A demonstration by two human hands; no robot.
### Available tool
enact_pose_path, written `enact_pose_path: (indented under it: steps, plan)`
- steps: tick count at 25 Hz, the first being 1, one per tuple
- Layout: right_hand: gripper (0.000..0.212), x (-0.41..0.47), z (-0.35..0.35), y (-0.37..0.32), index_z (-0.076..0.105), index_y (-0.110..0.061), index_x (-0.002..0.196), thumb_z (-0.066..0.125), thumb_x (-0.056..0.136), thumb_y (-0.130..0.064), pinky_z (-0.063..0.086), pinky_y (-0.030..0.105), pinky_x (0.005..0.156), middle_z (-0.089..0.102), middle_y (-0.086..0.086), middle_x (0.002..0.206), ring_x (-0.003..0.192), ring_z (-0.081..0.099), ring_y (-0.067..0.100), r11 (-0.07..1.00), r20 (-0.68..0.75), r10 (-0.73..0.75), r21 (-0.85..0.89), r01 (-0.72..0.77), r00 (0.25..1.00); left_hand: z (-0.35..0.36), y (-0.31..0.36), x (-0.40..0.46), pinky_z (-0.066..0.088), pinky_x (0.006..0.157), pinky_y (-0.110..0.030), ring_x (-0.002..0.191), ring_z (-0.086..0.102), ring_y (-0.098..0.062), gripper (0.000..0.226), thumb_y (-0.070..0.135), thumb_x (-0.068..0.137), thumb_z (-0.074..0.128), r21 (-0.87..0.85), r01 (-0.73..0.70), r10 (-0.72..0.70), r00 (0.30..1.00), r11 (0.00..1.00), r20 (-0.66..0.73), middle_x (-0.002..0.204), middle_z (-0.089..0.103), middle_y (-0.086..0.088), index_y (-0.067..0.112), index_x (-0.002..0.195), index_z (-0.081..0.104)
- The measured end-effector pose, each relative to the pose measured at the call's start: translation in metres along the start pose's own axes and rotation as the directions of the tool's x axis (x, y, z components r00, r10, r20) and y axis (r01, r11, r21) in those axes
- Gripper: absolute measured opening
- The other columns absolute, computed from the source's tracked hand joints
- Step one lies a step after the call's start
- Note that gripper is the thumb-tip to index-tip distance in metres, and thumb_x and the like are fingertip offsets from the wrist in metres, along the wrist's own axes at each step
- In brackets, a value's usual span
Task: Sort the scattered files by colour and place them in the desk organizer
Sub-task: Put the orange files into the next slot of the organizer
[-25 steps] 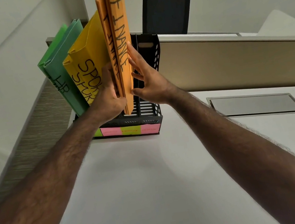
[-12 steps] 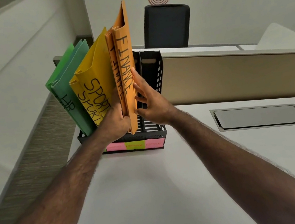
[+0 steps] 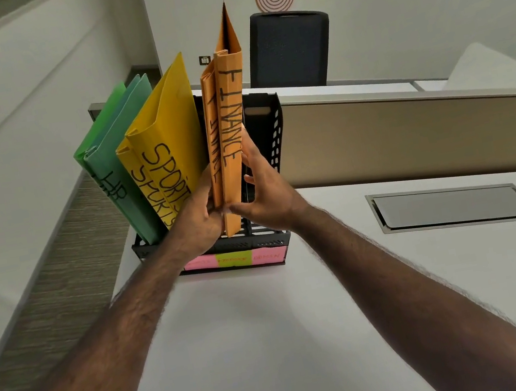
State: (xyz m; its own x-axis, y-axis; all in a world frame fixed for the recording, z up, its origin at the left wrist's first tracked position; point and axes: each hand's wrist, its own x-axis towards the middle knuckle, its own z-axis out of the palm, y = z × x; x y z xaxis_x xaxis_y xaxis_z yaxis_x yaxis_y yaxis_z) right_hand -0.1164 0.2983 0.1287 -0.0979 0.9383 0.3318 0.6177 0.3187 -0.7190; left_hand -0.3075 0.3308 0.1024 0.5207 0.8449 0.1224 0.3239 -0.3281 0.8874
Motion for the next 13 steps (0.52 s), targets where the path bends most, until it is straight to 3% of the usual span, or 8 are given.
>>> enact_pose_path:
  steps: [2,4,6,9,13]
  plan:
    - [0.131,-0.004,0.006,0.003,-0.008,-0.027,0.17,0.089,0.082,-0.034,0.05,0.047,0.116,0.017,-0.004,0.176,0.16,0.027,0.012,1.0,-0.059,0.013,-0.001,-0.013,0.998,0.003,-0.008,-0.003,0.047,0.116,-0.055,0.139,0.056,-0.014,0.079,0.003,0.1,0.063,-0.006,0.036,-0.036,0.999,0.999,0.038,0.148,0.059,0.01,0.053,0.154,0.034]
    - [0.131,-0.008,0.011,0.006,-0.009,-0.033,0.169,0.088,0.081,-0.037,0.057,0.054,0.107,0.025,-0.004,0.173,0.156,0.035,0.014,0.999,-0.084,0.045,-0.007,-0.046,0.995,0.005,-0.012,-0.008,0.046,0.116,-0.059,0.142,0.053,-0.019,0.078,0.003,0.101,0.062,0.028,0.047,-0.048,0.998,0.999,0.05,0.149,0.059,0.007,0.053,0.154,0.033]
    - [0.135,-0.013,0.016,0.008,-0.009,-0.036,0.169,0.091,0.078,-0.038,0.059,0.054,0.102,0.03,-0.004,0.171,0.153,0.041,0.015,0.996,-0.1,0.084,-0.026,-0.087,0.991,0.007,-0.015,-0.013,0.048,0.113,-0.059,0.142,0.053,-0.022,0.078,0.006,0.103,0.061,0.065,0.039,-0.041,0.998,0.997,0.04,0.15,0.059,0.003,0.052,0.156,0.029]
    - [0.139,-0.02,0.022,0.012,-0.005,-0.034,0.169,0.096,0.073,-0.038,0.056,0.05,0.108,0.03,-0.004,0.171,0.151,0.042,0.013,0.99,-0.089,0.125,-0.052,-0.13,0.988,0.011,-0.019,-0.021,0.05,0.113,-0.057,0.141,0.054,-0.022,0.08,0.008,0.103,0.063,0.109,0.034,-0.032,0.999,0.993,-0.018,0.151,0.058,0.0,0.048,0.16,0.024]
    - [0.13,-0.031,0.028,0.016,0.008,-0.023,0.17,0.096,0.075,-0.039,0.047,0.031,0.114,0.028,-0.002,0.171,0.153,0.035,0.01,0.986,-0.085,0.112,-0.111,-0.122,0.99,0.017,-0.023,-0.031,0.055,0.107,-0.055,0.137,0.059,-0.022,0.08,0.0,0.101,0.062,0.114,0.021,-0.01,0.995,0.993,-0.097,0.148,0.06,-0.003,0.04,0.161,0.028]
